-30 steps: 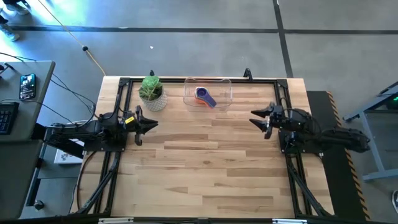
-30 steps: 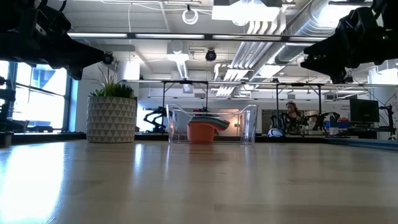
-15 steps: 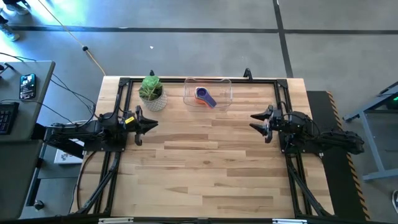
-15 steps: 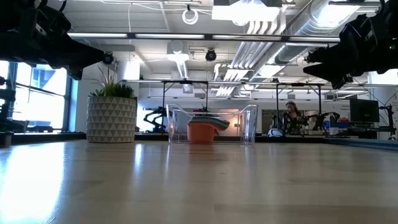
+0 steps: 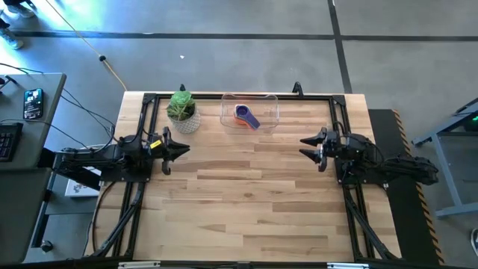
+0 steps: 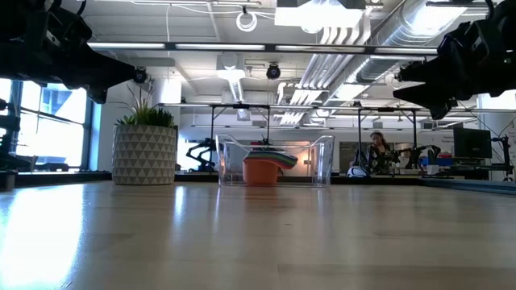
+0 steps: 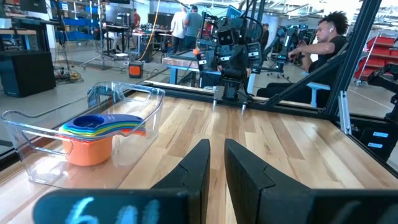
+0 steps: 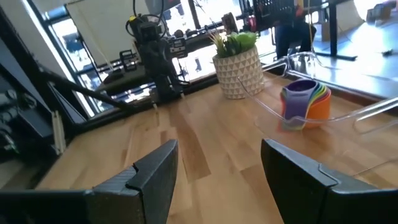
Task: Nest measuring cups in basket
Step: Return to Home Position
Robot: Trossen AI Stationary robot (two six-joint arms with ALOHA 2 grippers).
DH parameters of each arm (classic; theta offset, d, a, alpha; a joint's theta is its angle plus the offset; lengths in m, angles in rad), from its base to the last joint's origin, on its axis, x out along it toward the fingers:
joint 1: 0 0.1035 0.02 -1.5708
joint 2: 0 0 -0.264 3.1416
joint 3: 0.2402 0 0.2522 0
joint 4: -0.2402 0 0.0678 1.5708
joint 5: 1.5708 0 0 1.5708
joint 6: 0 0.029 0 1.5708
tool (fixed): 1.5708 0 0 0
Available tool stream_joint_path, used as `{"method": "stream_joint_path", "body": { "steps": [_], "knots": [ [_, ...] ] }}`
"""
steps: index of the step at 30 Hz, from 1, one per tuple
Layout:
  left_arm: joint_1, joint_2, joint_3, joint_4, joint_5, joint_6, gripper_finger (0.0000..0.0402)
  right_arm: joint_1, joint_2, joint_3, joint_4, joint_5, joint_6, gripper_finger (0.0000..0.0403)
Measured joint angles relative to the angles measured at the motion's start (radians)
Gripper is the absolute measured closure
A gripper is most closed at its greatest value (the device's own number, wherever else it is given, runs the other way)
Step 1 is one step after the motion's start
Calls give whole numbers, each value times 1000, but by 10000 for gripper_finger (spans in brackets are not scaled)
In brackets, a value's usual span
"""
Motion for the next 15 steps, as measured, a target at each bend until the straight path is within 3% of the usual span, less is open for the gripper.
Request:
{"method": "stream_joint_path", "body": {
  "steps": [15],
  "knots": [
    [0, 0, 0, 0, 0, 0, 364, 0, -1, 0, 0, 0, 28, 181]
  ]
}}
